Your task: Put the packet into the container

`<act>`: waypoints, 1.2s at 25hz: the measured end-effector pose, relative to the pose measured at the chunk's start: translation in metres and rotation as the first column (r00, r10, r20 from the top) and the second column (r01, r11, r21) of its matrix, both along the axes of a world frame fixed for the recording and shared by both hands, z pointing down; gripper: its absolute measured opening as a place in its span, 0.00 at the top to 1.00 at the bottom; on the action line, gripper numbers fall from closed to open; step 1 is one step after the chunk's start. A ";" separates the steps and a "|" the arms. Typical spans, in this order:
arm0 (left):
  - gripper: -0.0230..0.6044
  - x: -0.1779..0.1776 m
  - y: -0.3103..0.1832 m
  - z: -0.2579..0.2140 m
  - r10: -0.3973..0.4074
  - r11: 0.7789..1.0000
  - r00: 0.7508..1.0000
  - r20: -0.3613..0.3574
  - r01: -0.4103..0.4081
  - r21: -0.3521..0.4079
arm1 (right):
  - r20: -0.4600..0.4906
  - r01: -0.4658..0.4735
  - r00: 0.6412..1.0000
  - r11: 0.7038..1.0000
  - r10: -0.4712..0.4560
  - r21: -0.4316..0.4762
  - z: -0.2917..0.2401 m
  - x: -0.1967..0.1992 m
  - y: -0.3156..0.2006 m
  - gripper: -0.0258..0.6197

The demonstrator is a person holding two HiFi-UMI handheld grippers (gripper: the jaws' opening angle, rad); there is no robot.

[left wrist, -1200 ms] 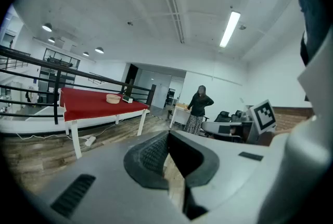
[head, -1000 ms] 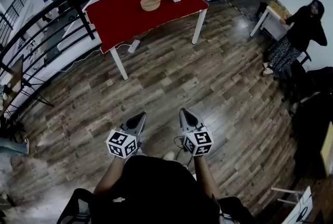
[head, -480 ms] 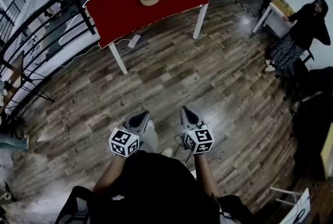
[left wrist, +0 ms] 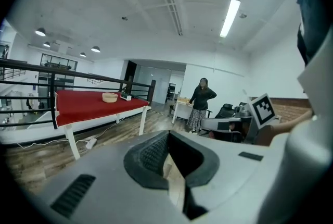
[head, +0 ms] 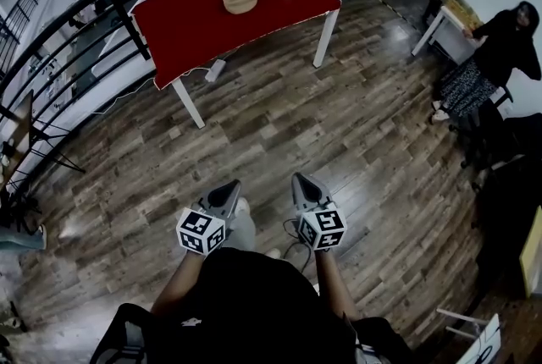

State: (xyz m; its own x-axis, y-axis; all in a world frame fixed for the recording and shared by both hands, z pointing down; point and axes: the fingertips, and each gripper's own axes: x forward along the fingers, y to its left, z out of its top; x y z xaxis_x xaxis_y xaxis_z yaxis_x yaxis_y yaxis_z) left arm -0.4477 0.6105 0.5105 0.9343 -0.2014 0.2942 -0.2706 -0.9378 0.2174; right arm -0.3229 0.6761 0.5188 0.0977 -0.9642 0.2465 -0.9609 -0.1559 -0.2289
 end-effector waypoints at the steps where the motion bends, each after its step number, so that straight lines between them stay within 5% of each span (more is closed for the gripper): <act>1: 0.95 0.006 -0.010 -0.002 0.003 1.000 1.000 -0.007 -0.003 0.001 | -0.001 0.002 1.000 1.000 -0.002 -0.001 0.000 0.005 -0.011 0.93; 16: 0.95 0.066 -0.177 -0.017 0.015 1.000 0.999 -0.052 -0.016 -0.019 | -0.037 0.015 0.999 1.000 -0.016 -0.023 -0.018 0.056 -0.181 0.93; 30: 0.95 0.070 -0.274 0.001 0.026 0.998 0.999 -0.036 -0.028 -0.049 | -0.034 -0.012 0.999 0.999 0.010 -0.042 -0.005 0.066 -0.278 0.93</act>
State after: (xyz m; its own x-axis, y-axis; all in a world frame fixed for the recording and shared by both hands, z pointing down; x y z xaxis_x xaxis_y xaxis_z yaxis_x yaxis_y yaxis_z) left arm -0.3775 0.3362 0.5113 0.9492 -0.1622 0.2696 -0.2367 -0.9326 0.2724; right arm -0.2564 0.3984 0.5139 0.1172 -0.9517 0.2837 -0.9662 -0.1754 -0.1890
